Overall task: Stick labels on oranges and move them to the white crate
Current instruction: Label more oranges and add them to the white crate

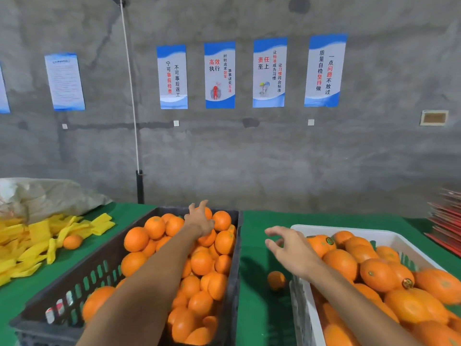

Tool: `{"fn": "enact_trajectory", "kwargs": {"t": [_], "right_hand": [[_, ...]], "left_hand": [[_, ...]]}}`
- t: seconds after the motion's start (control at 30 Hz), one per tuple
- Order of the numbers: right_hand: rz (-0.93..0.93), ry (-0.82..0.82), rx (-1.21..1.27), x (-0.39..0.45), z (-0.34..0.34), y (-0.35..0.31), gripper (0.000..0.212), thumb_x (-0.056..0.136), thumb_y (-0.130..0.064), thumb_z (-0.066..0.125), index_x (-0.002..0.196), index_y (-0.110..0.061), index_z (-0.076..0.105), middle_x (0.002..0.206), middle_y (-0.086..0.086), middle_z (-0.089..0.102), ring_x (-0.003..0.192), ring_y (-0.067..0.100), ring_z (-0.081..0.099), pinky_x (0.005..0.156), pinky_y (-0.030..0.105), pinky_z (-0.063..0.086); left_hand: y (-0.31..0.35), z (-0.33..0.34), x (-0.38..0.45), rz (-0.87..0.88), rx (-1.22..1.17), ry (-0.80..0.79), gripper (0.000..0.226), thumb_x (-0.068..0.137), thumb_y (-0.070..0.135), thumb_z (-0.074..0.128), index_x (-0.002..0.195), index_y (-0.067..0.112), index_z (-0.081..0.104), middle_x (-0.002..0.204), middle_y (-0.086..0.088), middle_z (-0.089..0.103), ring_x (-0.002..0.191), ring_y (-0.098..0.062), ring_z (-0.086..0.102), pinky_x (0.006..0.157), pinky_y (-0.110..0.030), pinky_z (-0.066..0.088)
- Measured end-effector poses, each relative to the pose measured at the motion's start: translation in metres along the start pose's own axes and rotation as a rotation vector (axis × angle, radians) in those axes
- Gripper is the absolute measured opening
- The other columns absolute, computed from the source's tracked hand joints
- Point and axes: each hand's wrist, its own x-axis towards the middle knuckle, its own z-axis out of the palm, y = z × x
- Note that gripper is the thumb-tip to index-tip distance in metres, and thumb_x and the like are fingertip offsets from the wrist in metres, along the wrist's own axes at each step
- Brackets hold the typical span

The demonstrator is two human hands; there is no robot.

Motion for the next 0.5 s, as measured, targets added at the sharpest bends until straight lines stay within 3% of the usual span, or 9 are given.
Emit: {"fn": "enact_trajectory", "kwargs": {"t": [0.17, 0.3, 0.4, 0.5], "right_hand": [[0.004, -0.025, -0.001, 0.005, 0.006, 0.004, 0.037, 0.101, -0.036, 0.059, 0.136, -0.027, 0.060, 0.112, -0.005, 0.070, 0.098, 0.009, 0.066, 0.094, 0.032, 0.055], [-0.017, -0.035, 0.005, 0.008, 0.005, -0.007, 0.040, 0.101, -0.037, 0.058, 0.140, -0.028, 0.057, 0.120, -0.007, 0.068, 0.101, 0.008, 0.064, 0.094, 0.034, 0.056], [-0.066, -0.004, 0.055, 0.007, 0.002, -0.029, 0.041, 0.102, -0.036, 0.057, 0.143, -0.028, 0.054, 0.130, -0.009, 0.064, 0.103, 0.007, 0.062, 0.093, 0.036, 0.056], [-0.146, 0.094, 0.183, -0.009, 0.001, -0.060, 0.043, 0.102, -0.036, 0.057, 0.144, -0.028, 0.053, 0.135, -0.013, 0.061, 0.098, -0.001, 0.059, 0.086, 0.024, 0.050]], "left_hand": [[-0.005, 0.003, 0.013, 0.010, 0.035, 0.060, 0.053, 0.098, 0.020, 0.063, 0.146, 0.025, 0.043, 0.147, -0.018, 0.034, 0.123, -0.047, 0.050, 0.107, -0.049, 0.043], [0.001, -0.014, -0.004, 0.127, 0.039, 0.127, 0.052, 0.095, 0.018, 0.066, 0.142, 0.026, 0.046, 0.141, -0.016, 0.037, 0.115, -0.045, 0.054, 0.103, -0.050, 0.047], [0.016, -0.036, -0.038, 0.286, -0.104, 0.139, 0.055, 0.091, 0.017, 0.073, 0.141, 0.024, 0.050, 0.140, -0.016, 0.041, 0.119, -0.040, 0.053, 0.104, -0.045, 0.045], [0.034, -0.062, -0.088, 0.419, -0.322, 0.143, 0.057, 0.085, 0.017, 0.081, 0.137, 0.022, 0.057, 0.131, -0.014, 0.054, 0.120, -0.029, 0.054, 0.103, -0.038, 0.044]]}}
